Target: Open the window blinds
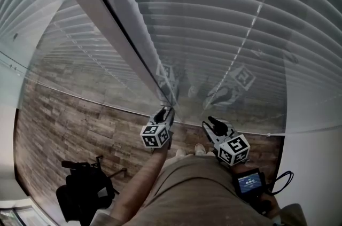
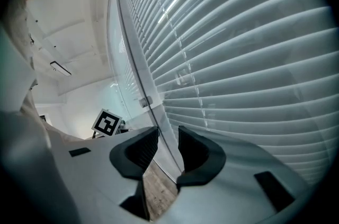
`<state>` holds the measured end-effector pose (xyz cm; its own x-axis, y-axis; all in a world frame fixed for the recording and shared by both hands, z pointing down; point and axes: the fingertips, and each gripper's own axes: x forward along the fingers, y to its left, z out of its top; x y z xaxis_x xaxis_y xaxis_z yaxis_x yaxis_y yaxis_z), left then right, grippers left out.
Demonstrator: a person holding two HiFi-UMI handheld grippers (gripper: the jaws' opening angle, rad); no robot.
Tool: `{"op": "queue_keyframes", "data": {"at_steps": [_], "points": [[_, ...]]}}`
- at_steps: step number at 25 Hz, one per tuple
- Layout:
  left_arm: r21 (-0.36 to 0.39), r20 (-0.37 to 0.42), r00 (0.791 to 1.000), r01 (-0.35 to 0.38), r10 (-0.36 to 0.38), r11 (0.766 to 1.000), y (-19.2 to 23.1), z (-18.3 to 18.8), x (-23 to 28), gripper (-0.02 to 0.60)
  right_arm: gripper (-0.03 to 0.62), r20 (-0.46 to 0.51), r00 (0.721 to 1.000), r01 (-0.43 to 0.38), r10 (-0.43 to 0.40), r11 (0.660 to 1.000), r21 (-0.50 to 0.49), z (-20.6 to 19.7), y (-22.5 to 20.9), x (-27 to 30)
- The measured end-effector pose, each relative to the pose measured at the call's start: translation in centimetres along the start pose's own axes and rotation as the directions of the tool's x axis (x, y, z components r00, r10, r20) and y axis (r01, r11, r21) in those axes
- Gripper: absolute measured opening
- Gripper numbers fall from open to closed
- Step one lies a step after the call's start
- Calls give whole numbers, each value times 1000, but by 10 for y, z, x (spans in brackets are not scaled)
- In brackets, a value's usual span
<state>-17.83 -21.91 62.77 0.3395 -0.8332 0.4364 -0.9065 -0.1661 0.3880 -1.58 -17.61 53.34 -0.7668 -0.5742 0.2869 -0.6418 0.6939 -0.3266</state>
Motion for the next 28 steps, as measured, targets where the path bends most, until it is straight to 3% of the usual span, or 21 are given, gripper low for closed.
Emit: {"op": "queue_keyframes", "data": {"at_steps": [28], "points": [[-138, 40, 997, 75, -70, 988, 0, 3, 0, 158, 121, -4, 1000, 25, -25, 1000, -2, -5, 2, -5]]}}
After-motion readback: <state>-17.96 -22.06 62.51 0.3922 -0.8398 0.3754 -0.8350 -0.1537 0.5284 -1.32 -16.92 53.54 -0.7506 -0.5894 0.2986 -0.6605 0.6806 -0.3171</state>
